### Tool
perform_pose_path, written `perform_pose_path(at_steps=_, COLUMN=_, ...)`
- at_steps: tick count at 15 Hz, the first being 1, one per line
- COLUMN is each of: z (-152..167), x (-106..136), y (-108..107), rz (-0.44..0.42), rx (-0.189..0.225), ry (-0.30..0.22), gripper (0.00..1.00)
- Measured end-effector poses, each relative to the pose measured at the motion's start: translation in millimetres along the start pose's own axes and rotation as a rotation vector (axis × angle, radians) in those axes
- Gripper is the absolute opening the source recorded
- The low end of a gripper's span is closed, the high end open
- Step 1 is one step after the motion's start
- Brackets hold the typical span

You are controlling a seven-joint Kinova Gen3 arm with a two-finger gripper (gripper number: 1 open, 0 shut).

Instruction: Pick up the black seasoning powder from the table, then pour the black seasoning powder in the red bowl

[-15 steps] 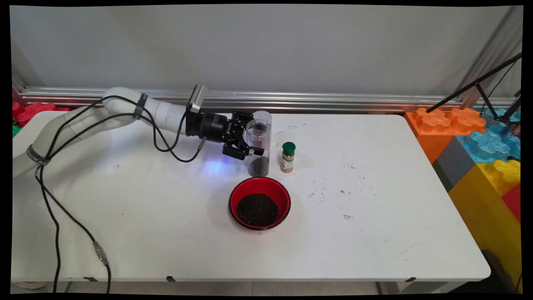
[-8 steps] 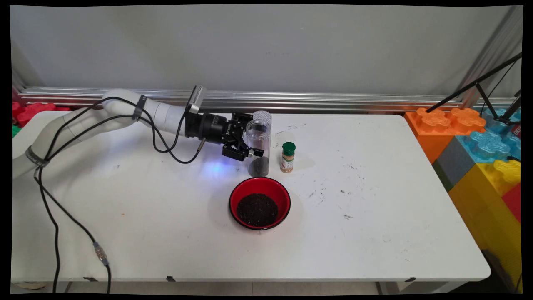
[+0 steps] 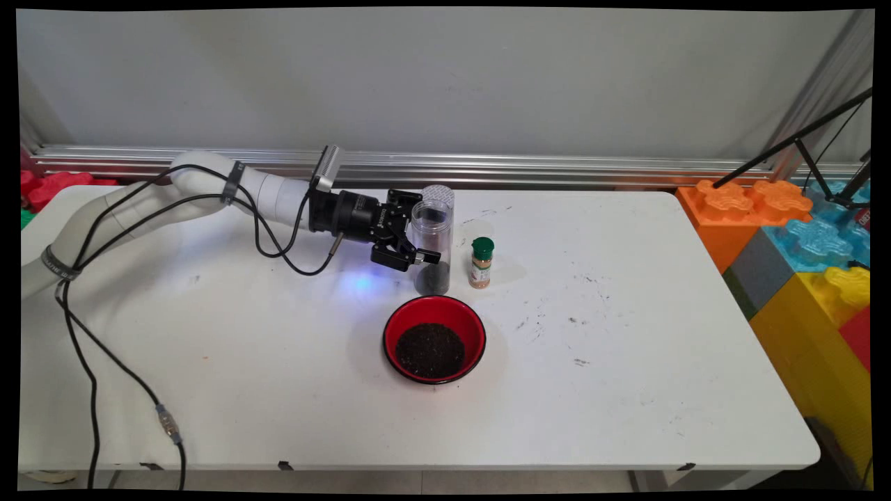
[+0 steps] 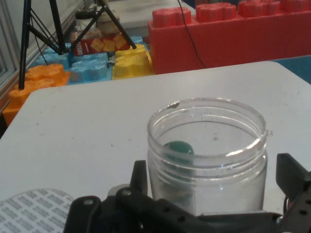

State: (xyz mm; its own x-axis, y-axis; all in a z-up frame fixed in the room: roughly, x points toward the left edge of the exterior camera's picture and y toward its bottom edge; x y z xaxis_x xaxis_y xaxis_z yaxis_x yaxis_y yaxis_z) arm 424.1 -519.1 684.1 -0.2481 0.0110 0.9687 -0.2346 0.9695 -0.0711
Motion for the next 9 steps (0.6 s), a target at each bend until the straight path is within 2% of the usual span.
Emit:
perform_pose_path(at_steps=3, z=-0.5, x=0.0, y=-0.1, rz=-0.001, rx=0.000, ry=0.000, gripper=1.00)
perform_pose_path(at_steps=4, z=-0.8, x=0.3, y=0.0, rz=0.000, rx=-0.002, ry=0.000, gripper=0.00)
perform_pose_path(at_steps=9, z=-3.3, x=1.0, y=0.2, rz=0.000, rx=-0.008, ry=-0.005, gripper=0.00)
